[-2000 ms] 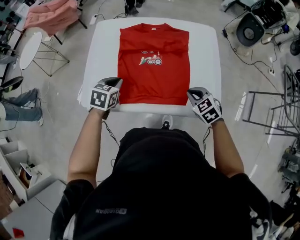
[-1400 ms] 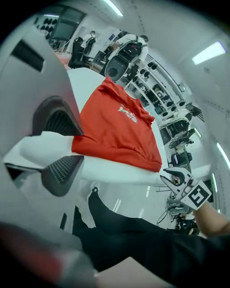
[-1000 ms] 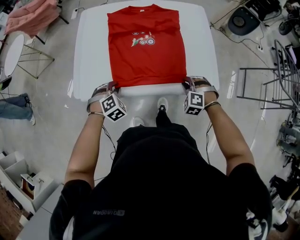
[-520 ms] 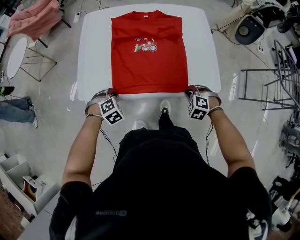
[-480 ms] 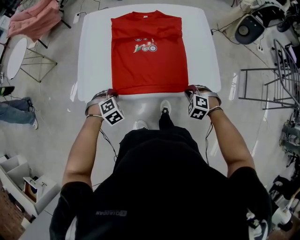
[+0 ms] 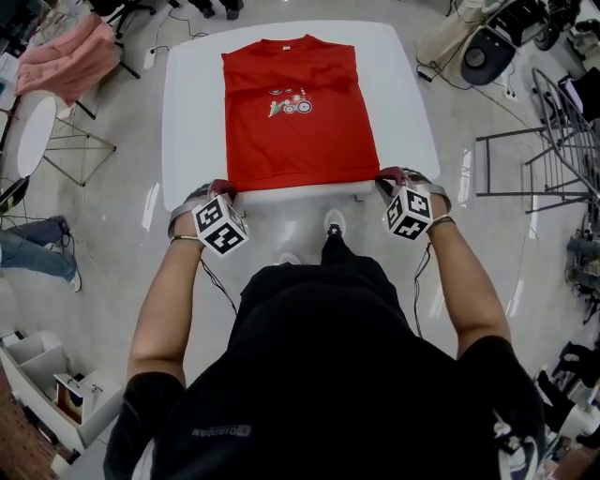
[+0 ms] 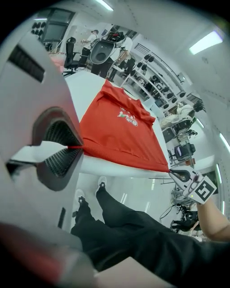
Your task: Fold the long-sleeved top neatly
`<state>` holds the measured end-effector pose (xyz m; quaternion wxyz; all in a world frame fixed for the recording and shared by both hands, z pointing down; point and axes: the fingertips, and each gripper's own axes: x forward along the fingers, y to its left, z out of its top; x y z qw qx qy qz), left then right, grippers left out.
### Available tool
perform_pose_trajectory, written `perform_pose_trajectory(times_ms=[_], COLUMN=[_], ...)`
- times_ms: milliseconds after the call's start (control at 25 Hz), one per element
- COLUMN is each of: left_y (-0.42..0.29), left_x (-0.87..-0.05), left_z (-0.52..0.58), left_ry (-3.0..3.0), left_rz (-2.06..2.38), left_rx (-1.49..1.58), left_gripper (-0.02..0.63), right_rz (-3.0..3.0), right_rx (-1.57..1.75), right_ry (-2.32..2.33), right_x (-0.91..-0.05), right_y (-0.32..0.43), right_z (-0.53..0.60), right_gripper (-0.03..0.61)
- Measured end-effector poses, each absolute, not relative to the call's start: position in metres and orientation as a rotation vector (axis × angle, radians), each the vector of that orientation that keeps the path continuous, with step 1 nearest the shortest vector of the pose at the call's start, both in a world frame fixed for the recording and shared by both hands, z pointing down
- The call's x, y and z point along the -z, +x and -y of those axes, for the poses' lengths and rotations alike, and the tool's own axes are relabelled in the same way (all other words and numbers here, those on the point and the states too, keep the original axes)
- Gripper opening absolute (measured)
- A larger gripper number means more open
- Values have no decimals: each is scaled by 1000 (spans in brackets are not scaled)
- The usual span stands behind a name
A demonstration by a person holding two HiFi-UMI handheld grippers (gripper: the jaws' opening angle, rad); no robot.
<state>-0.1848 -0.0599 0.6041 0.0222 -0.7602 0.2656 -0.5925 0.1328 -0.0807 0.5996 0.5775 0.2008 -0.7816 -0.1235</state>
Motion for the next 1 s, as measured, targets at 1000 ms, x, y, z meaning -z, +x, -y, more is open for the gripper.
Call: perform_pose_trajectory(times_ms=[1000], left_y=[-193], left_x=[-543], left_z=[321], left_ry=[-2246], left_rz=[-1046], left_rx=[1892], left_gripper=[18], right_rz=[2067], right_rx=[-20], right_ry=[581], right_x=[-526], right_y=[123], right_z=[342], right_gripper=[21])
